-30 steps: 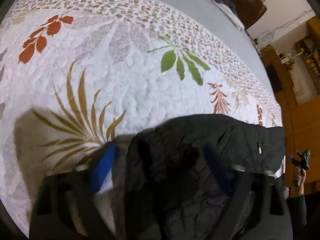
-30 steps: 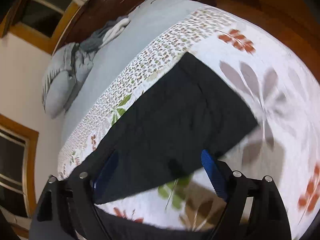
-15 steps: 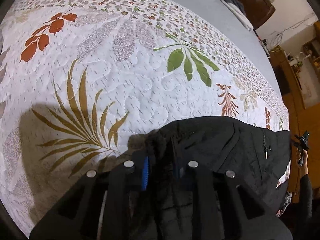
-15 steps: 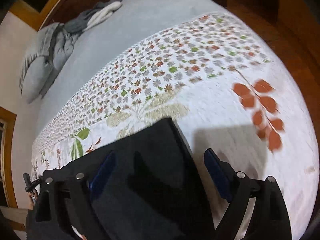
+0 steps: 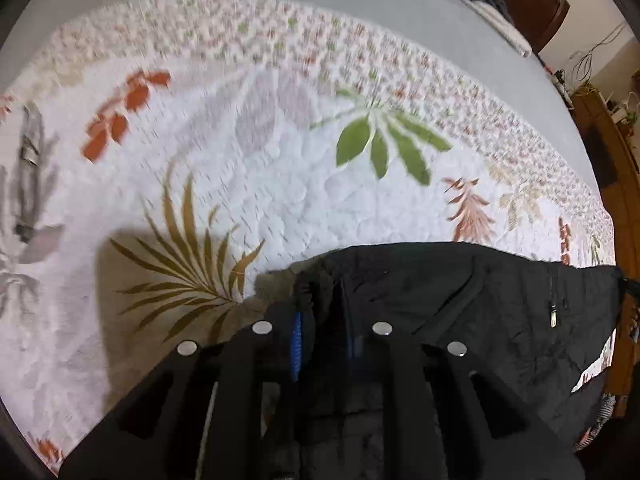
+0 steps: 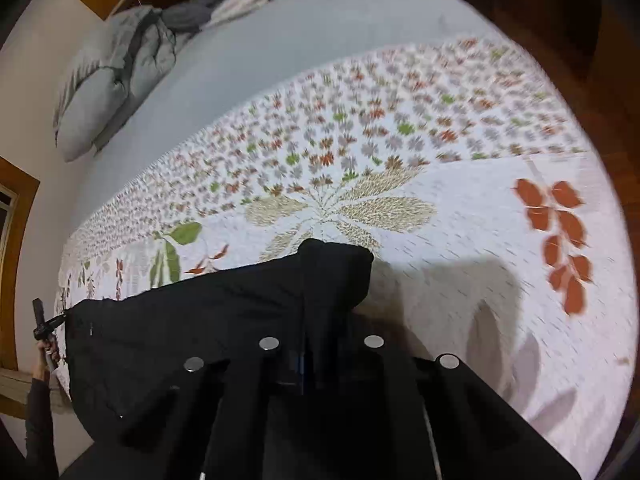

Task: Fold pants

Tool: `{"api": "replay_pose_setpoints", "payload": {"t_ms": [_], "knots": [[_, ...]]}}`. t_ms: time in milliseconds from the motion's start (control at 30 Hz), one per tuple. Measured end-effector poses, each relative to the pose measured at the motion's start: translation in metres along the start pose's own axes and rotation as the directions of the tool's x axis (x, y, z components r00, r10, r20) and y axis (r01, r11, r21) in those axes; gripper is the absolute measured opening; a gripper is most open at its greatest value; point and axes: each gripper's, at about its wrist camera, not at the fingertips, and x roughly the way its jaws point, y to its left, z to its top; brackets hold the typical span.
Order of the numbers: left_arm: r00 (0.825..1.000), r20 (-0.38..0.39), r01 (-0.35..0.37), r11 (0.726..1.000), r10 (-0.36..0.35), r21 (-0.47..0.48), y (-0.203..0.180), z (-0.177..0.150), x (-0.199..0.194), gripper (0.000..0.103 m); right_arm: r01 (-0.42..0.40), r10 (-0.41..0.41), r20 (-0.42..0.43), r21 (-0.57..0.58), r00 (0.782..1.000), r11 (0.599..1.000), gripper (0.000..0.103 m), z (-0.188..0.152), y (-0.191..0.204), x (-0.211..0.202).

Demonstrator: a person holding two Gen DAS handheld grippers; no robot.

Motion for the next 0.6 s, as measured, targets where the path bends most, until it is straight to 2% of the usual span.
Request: {"api": "replay_pose_setpoints", "payload": {"t_ms": [200, 300, 400, 500, 600], "knots": [[0.994, 0.107, 0.019, 1.000, -0.020, 0.013, -0.016, -0.004, -0.066, 0.014, 0.009, -0.007, 0.109, -0.020, 0.994, 1.000, 0.009, -0.025, 0.015, -0.067], [0.983, 0.179, 0.047, 0.999, -0.050, 0.024, -0.024, -0.013, -0.102, 0.013, 0.021, -0.015, 0.171, -0.031, 0.985, 0.999, 0.009, -0.047, 0.021, -0.109], [0.961, 0.257, 0.093, 0.995, -0.102, 0.044, -0.029, -0.031, -0.142, 0.013, 0.027, -0.013, 0.225, -0.057, 0.974, 0.998, 0.009, -0.072, 0.024, -0.139], [0.942, 0.306, 0.127, 0.990, -0.140, 0.060, -0.029, -0.051, -0.169, 0.013, 0.021, -0.001, 0.285, -0.065, 0.959, 0.998, 0.009, -0.114, 0.022, -0.171], [0.917, 0.357, 0.159, 0.984, -0.177, 0.080, -0.027, -0.085, -0.198, 0.013, 0.030, 0.000, 0.336, -0.085, 0.942, 0.996, 0.009, -0.157, 0.024, -0.193]]}}
